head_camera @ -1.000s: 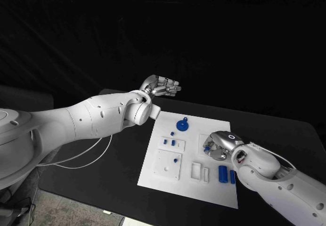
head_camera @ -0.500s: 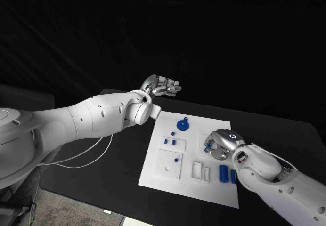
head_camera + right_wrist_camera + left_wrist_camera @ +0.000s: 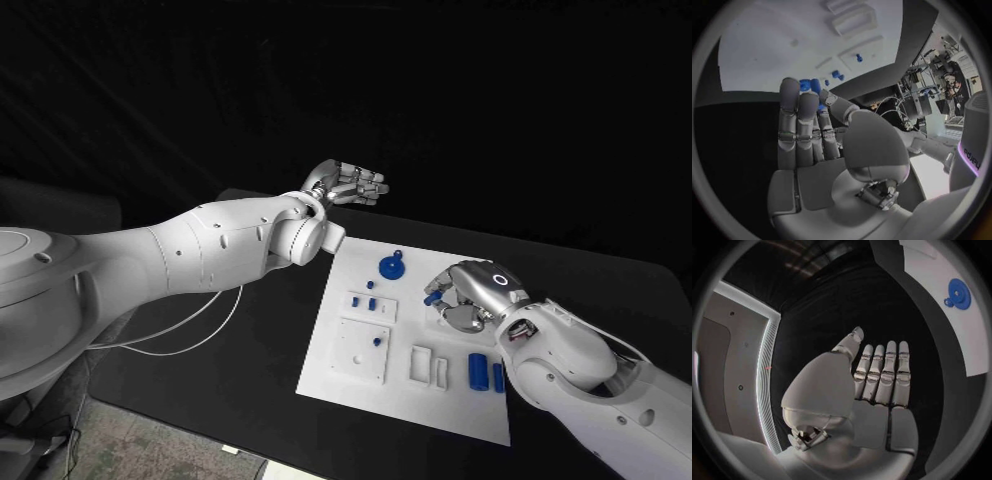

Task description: Assemble the parts on the task board

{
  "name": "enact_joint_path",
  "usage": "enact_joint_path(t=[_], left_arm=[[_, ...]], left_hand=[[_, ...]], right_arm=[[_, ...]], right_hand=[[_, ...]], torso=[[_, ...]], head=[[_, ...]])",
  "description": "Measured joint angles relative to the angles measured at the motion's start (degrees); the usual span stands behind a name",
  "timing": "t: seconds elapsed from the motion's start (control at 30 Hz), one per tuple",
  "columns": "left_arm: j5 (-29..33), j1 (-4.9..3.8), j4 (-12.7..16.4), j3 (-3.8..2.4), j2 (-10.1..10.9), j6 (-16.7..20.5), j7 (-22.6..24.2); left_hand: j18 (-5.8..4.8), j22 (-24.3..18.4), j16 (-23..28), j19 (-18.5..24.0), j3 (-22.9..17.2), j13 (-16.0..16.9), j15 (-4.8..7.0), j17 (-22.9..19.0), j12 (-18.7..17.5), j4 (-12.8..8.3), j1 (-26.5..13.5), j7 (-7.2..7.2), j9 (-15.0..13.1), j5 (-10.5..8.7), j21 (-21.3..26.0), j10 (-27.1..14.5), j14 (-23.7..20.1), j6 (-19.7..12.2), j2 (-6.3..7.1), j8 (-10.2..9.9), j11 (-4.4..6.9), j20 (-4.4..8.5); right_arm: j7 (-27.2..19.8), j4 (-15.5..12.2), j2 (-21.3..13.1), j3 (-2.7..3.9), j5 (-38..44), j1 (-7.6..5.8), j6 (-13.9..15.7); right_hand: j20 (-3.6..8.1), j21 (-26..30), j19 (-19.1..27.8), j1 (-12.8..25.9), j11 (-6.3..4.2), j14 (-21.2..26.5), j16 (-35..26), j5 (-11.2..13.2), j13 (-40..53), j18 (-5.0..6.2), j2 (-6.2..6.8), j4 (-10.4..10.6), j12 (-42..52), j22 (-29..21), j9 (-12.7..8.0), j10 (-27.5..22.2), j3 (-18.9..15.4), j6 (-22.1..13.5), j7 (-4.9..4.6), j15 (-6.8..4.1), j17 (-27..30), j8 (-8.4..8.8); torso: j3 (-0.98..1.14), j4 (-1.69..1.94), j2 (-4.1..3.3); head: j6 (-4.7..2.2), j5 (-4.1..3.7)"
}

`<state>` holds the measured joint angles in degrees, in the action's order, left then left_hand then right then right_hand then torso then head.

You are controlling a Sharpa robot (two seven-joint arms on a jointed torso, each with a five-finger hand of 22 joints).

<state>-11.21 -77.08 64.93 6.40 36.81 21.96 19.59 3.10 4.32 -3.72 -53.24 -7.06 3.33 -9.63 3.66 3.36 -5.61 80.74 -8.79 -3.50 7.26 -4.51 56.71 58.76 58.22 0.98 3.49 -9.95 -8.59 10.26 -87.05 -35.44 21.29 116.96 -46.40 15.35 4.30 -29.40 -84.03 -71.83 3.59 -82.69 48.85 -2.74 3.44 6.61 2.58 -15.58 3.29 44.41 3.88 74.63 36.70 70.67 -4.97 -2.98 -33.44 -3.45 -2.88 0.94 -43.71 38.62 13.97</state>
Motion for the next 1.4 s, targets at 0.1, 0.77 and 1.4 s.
enact_joint_path(t=[0.1, 0.77, 1.4], left_arm=[[0.0, 0.0, -0.1, 0.0, -0.1, 0.0, 0.0], [0.0, 0.0, -0.8, 0.0, -1.7, 0.0, 0.0], [0.0, 0.0, -1.1, 0.04, -2.4, -0.3, 0.0]], left_hand=[[0.0, 0.0, 0.0, 0.0, 0.0, 0.0, 0.0, 0.0, 0.0, 0.0, 0.0, 0.0, 0.0, 0.0, 0.0, 0.0, 0.0, 0.0, 0.0, 0.0, 0.0, 0.0], [0.0, 0.0, 0.0, 0.0, 0.0, 0.0, 0.0, 0.0, 0.0, 0.0, 0.0, 0.0, 0.0, 0.0, 0.0, 0.0, 0.0, 0.0, 0.0, 0.0, 0.0, 0.0], [0.0, 0.0, 0.0, 0.0, 0.0, 0.0, 0.0, 0.0, 0.0, 0.0, 0.0, 0.0, 0.0, 0.0, 0.0, 0.0, 0.0, 0.0, 0.0, 0.0, 0.0, 0.0]], right_arm=[[-0.1, -0.6, 1.1, -0.01, 0.0, 0.0, 0.2], [-2.5, 1.3, 10.7, -7.92, 0.6, 0.1, -0.5], [-3.6, 4.9, 13.1, -11.27, 2.3, 0.58, -1.7]], right_hand=[[0.0, 0.0, 0.0, 0.0, 0.0, 0.0, 0.0, 0.0, 0.0, -0.03, 0.0, 0.0, -0.1, 0.1, 0.0, 0.0, 0.0, 0.0, 0.0, 0.0, 0.0, 0.0], [0.12, 0.4, 0.2, -0.1, -0.01, 0.2, 0.0, 0.1, 0.0, 0.03, 0.17, -0.2, 0.0, 0.4, 0.0, 0.0, 0.2, 0.0, 0.0, -0.2, 0.1, 0.1], [0.4, 0.7, 0.0, 0.3, -0.12, 0.0, 0.0, -0.2, 0.0, 0.18, 0.76, -0.4, 0.0, 0.6, 0.0, -0.1, 0.7, -0.1, 0.0, -0.4, 0.2, 0.14]], torso=[[0.01, 0.0, 0.0], [-0.08, 0.15, -0.03], [0.0, 0.02, -0.04]], head=[[0.0, 0.27], [0.58, 2.11], [0.98, 2.84]])
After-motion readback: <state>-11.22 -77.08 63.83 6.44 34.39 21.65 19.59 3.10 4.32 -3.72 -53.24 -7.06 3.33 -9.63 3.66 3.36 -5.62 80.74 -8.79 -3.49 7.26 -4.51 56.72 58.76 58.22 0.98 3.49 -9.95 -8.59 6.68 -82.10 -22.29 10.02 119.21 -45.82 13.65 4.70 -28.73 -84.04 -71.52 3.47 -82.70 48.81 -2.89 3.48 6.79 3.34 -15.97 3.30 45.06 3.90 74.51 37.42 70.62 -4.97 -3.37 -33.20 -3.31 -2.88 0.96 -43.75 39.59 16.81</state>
